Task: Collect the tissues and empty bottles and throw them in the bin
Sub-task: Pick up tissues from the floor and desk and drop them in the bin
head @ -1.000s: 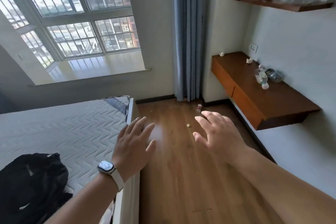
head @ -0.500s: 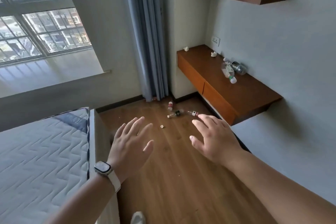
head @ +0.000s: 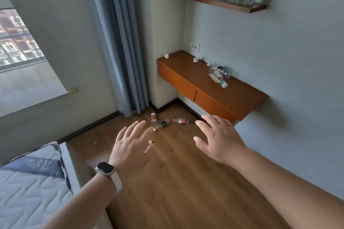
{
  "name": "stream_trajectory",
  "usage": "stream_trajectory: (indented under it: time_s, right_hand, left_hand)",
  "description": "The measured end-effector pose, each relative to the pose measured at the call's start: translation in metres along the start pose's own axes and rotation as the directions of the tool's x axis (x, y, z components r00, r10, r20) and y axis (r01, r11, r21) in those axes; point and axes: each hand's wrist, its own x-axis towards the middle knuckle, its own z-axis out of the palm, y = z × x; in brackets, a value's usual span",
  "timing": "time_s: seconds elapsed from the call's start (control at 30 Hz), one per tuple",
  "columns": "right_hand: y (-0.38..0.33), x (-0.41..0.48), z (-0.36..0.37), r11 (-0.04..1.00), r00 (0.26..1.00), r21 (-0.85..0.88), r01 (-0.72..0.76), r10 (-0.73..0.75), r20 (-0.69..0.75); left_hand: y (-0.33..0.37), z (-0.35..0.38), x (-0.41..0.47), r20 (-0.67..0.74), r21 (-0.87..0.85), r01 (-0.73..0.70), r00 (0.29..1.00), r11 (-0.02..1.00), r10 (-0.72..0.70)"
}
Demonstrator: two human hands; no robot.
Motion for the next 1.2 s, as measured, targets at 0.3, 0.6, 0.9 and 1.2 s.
stream_trajectory:
  time_s: [0.3,0.6,0.9,1.2]
  right_hand:
    - [-0.008,0.035,0.014,0.996,0.995,-0.036,-0.084,0.086,0.057]
    - [0.042,0.092,0.049,0.992,0.985,-0.014,-0.123,0.124,0.122]
    - [0.130,0.168,0.094,0.975,0.974,0.107,-0.193,0.177,0.144]
    - [0.189,0.188,0.130,0.941,0.938,0.161,-0.297,0.255,0.236]
  left_hand:
    - [-0.051,0.026,0.028,0.054,-0.069,0.020,0.998,0.997,-0.017]
    - [-0.053,0.054,0.112,0.131,-0.008,-0.012,0.991,1.000,0.013]
    - [-0.037,0.103,0.224,0.249,0.061,-0.058,0.968,0.996,0.041]
    - [-0.019,0.154,0.302,0.329,0.058,-0.120,0.940,0.991,0.094]
